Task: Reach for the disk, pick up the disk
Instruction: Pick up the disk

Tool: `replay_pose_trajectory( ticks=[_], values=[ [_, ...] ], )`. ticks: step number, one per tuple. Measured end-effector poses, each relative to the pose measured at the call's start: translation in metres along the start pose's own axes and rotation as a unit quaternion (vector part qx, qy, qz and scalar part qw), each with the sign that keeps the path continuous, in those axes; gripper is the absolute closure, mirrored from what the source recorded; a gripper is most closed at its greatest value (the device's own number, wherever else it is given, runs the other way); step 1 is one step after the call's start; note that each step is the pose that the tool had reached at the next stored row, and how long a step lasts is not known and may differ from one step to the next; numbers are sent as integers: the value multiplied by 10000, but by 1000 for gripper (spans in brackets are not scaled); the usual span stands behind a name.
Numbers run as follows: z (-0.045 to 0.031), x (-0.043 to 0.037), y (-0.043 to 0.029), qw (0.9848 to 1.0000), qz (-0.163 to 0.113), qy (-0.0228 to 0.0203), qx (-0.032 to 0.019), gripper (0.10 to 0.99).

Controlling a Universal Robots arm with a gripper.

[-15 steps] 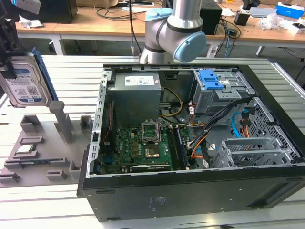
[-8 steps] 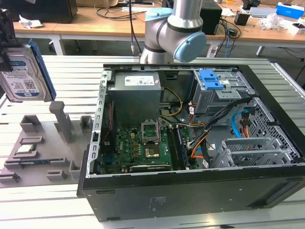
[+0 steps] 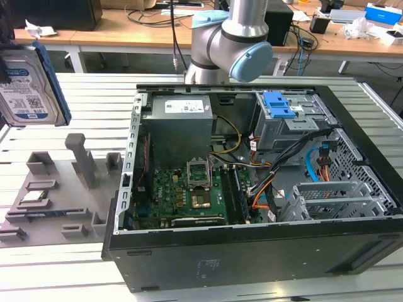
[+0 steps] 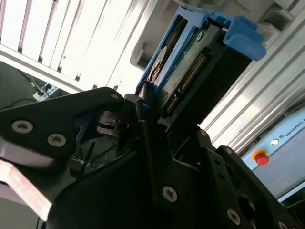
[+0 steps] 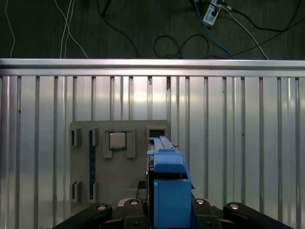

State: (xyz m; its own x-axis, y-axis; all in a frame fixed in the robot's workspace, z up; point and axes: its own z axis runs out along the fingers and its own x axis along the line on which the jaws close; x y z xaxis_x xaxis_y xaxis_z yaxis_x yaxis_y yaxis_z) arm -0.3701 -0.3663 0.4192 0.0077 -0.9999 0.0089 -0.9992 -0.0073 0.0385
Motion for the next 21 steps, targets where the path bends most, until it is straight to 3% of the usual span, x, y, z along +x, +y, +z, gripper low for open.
replay_pose_trajectory(
  ticks=[2,4,5,13,21],
  values=[
    [-42,0,0,10000,0,0,0,725],
    [-325,3,0,10000,0,0,-3,725],
    [-374,4,-1,10000,0,0,-4,725],
    [-554,5,-2,10000,0,0,-6,725],
    [-818,8,-3,10000,0,0,-9,725]
  ],
)
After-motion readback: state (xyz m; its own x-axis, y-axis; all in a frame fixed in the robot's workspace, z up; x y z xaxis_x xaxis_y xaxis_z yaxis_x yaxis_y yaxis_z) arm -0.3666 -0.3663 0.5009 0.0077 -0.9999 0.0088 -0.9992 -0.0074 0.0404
